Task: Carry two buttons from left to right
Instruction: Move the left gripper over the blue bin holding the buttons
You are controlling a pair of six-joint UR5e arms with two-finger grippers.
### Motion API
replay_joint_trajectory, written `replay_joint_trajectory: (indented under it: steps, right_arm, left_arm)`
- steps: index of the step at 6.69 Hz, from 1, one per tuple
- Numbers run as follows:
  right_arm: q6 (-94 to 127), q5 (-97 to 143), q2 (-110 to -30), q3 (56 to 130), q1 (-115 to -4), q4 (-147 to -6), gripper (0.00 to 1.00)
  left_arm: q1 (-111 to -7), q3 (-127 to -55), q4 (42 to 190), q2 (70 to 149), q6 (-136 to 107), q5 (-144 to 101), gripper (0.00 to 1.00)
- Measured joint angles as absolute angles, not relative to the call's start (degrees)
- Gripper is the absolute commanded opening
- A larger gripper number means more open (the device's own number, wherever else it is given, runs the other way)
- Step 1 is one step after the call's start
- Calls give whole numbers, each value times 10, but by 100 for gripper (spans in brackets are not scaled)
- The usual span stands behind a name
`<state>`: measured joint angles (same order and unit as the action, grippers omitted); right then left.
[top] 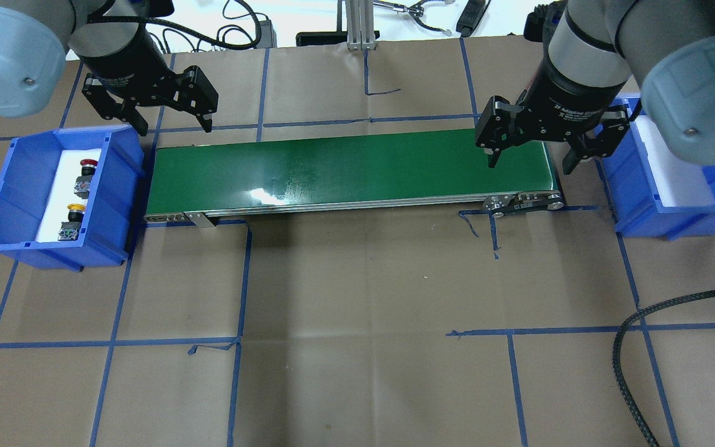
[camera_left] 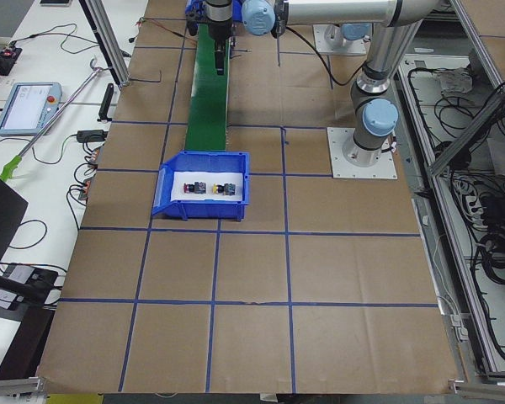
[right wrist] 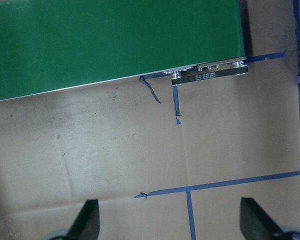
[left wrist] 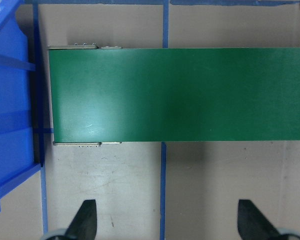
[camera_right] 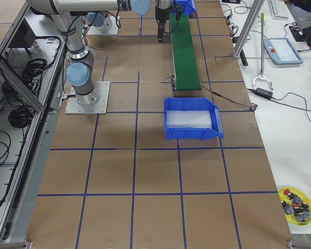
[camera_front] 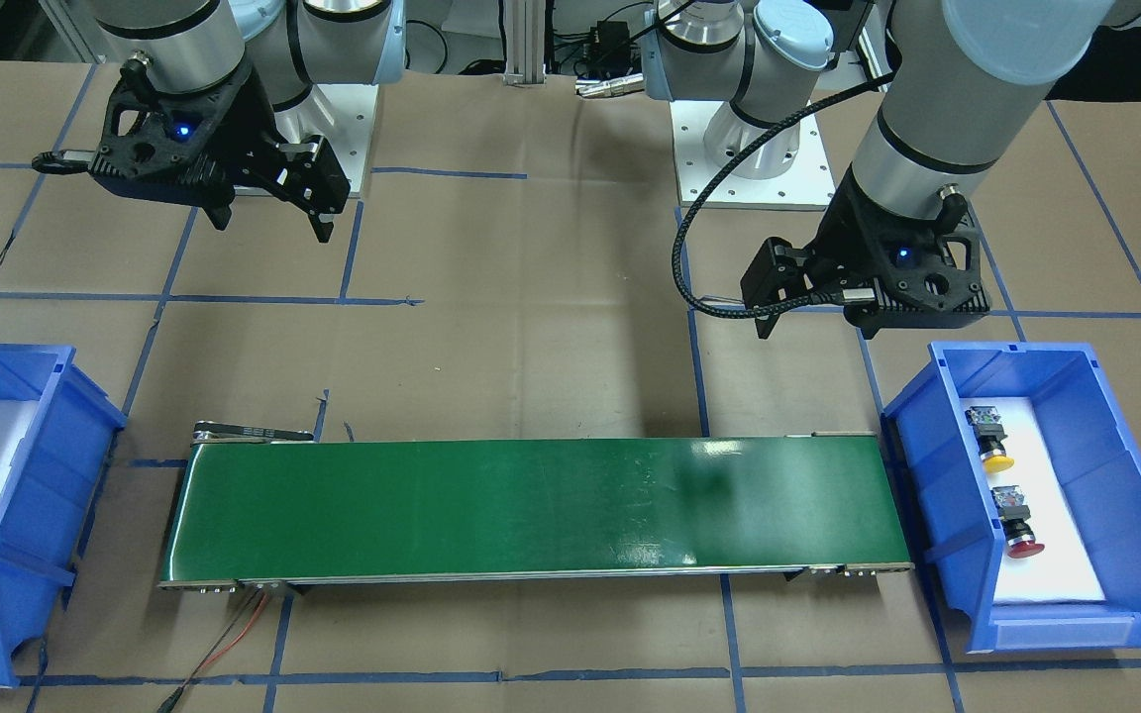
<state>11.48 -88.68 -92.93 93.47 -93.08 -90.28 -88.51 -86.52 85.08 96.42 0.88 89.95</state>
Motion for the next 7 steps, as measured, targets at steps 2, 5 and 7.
replay_joint_trajectory:
  steps: [2,5,7]
  right_arm:
    - [111,-889,-929,939,-931,-903,100]
    - [105,-893,-929,942,-931,-902,100]
    - [105,-892,-930,943,-931,-902,100]
  left_arm:
    - [-885,-864,851,966,9,900,100]
    - [-885,-863,851,966,9,900,100]
    - [-884,-863,850,965,9,900,100]
